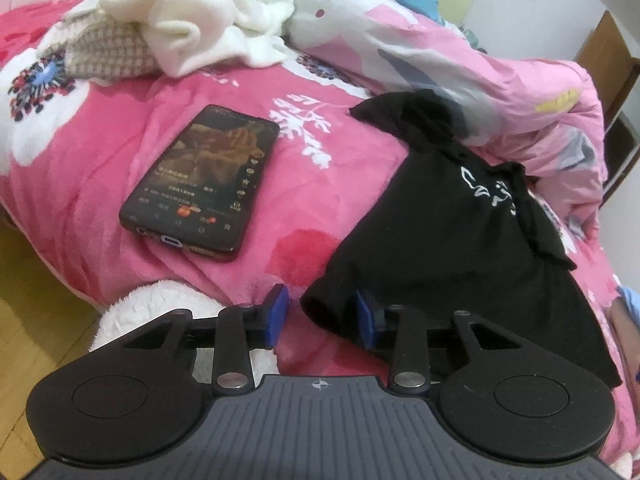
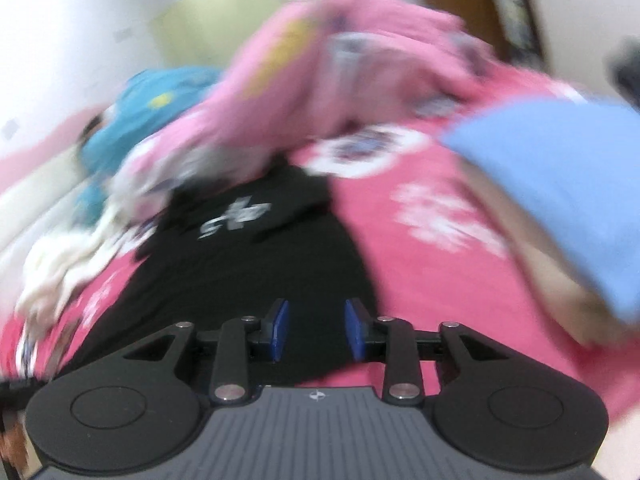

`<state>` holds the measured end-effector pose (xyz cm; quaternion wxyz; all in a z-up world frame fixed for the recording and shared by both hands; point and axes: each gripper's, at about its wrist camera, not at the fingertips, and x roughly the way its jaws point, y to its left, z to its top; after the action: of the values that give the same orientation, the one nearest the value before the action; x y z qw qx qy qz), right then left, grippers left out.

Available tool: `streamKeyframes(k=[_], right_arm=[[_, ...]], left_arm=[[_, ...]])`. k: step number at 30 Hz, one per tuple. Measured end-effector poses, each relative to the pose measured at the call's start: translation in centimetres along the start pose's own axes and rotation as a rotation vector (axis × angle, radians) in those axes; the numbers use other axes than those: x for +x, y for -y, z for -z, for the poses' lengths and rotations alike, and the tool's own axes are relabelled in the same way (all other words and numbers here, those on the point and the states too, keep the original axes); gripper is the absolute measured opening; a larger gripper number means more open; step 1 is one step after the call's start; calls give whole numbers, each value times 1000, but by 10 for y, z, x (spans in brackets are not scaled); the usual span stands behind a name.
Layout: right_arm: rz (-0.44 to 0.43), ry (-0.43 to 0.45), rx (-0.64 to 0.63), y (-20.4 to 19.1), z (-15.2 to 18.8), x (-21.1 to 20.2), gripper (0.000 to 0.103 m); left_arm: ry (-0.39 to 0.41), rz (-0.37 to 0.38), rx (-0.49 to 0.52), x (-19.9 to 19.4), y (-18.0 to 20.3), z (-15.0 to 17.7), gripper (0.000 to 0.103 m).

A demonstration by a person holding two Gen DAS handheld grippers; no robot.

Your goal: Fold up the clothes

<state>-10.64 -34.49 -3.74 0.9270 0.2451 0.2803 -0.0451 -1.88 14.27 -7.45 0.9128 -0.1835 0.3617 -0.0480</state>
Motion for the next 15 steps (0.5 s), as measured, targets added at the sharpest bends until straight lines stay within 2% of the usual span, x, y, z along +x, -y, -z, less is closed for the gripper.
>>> streamKeyframes(k=[5, 10, 15], right_arm=[[-26, -31, 157, 37, 2, 14, 35], [-55, -74, 199, 50, 2, 42, 35], [-124, -106, 232, 57, -6, 51, 34]], left_arm=[[-11, -44, 37, 4, 9, -1, 36], [-5, -75, 55, 3, 14, 0, 33], [13, -55, 76, -7, 14, -1, 33]])
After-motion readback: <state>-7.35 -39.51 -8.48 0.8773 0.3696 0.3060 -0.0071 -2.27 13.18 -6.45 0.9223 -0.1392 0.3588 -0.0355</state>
